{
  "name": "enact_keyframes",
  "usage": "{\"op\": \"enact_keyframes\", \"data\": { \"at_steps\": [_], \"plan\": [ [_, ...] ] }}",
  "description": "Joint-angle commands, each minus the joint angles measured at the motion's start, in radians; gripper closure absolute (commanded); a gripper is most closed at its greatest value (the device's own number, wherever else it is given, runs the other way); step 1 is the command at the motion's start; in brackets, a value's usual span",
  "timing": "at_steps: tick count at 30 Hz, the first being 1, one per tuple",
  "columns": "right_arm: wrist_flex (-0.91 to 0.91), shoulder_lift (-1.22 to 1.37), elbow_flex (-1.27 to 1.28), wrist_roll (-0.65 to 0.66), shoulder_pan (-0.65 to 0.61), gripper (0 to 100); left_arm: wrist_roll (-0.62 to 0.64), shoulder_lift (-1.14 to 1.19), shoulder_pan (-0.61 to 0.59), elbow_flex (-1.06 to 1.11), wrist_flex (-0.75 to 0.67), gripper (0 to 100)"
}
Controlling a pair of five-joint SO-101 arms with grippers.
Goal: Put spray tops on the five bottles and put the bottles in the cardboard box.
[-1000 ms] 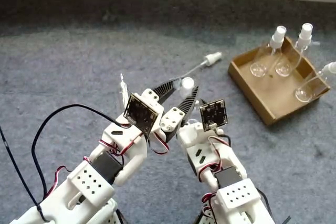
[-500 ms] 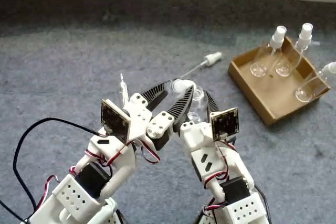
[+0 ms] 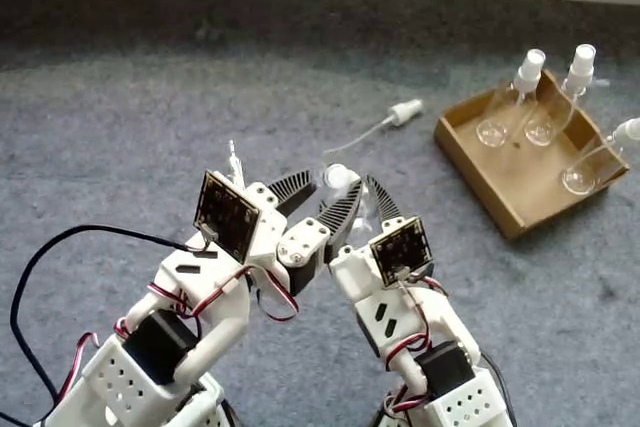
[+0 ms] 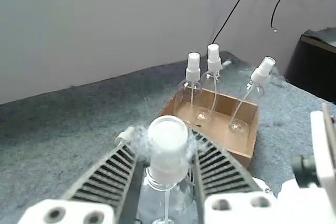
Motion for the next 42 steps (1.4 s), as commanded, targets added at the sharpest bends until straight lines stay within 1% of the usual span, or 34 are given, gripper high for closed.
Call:
{"op": "enact_keyframes", "data": {
  "at_steps": [1, 5, 14, 17, 22, 29, 36, 38, 42],
  "plan": [
    [0.002, -0.015, -0.051, 0.018, -0.010, 78.6, 0.011, -0.010, 0.021, -0.081, 0.029, 99],
    [0.004, -0.015, -0.050, 0.077, -0.010, 78.6, -0.038, 0.022, 0.019, -0.085, 0.081, 99],
    [0.004, -0.015, -0.005, 0.086, -0.008, 78.6, -0.040, 0.200, 0.024, -0.179, 0.089, 99],
    [0.002, -0.015, 0.001, 0.130, -0.010, 78.6, -0.038, 0.228, 0.024, -0.193, 0.089, 99],
    [0.002, -0.015, 0.002, 0.133, -0.010, 78.6, -0.038, 0.242, 0.021, -0.186, 0.092, 99],
    [0.002, -0.015, 0.002, 0.132, -0.010, 78.6, -0.041, 0.240, 0.024, -0.188, 0.187, 99],
    [0.002, -0.015, 0.002, 0.132, -0.010, 78.6, -0.043, 0.242, 0.021, -0.188, 0.184, 99],
    [0.002, -0.015, 0.002, 0.132, -0.010, 78.6, -0.044, 0.242, 0.018, -0.189, 0.187, 95],
    [0.002, -0.015, 0.002, 0.132, -0.008, 78.6, -0.044, 0.234, 0.016, -0.188, 0.190, 83]
  ]
}}
